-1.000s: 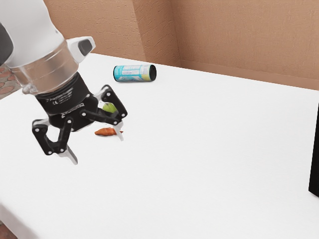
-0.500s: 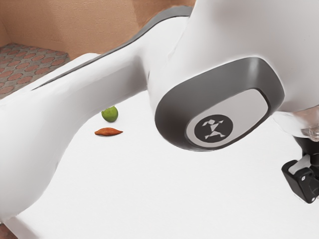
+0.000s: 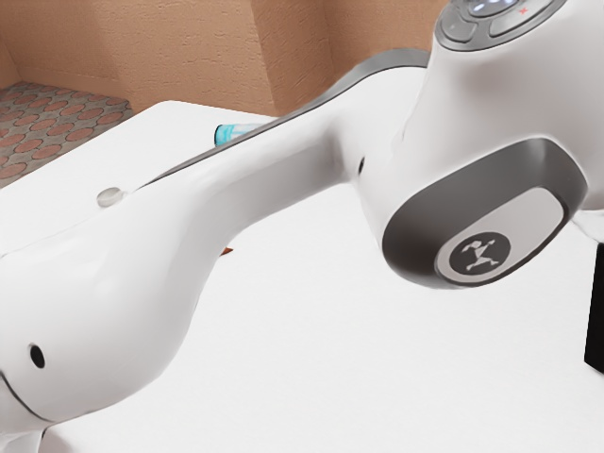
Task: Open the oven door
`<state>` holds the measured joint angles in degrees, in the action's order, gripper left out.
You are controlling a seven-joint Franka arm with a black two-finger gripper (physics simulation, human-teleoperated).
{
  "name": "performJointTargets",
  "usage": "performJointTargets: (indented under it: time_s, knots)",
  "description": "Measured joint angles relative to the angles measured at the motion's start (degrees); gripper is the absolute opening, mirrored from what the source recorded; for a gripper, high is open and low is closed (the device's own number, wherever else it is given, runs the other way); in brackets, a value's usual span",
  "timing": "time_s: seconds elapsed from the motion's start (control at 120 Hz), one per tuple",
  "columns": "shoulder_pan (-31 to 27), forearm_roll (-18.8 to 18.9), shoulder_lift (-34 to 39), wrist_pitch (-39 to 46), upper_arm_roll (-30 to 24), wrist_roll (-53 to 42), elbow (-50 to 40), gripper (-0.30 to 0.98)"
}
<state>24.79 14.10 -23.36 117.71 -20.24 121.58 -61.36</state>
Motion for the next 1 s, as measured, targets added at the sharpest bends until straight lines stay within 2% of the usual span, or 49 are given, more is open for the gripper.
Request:
performJointTargets:
  time_s: [0.817, 0.883, 1.0]
  knots:
    - [-0.65, -0.69, -4.97, 4.92, 1.37, 5.45, -2.70, 0.69]
    - [-0.76, -0.66, -2.83, 5.04, 1.89, 5.69, -5.74, 0.69]
    - [-0.92, -1.87, 6.73, 6.57, 3.88, 6.21, -18.43, 0.68]
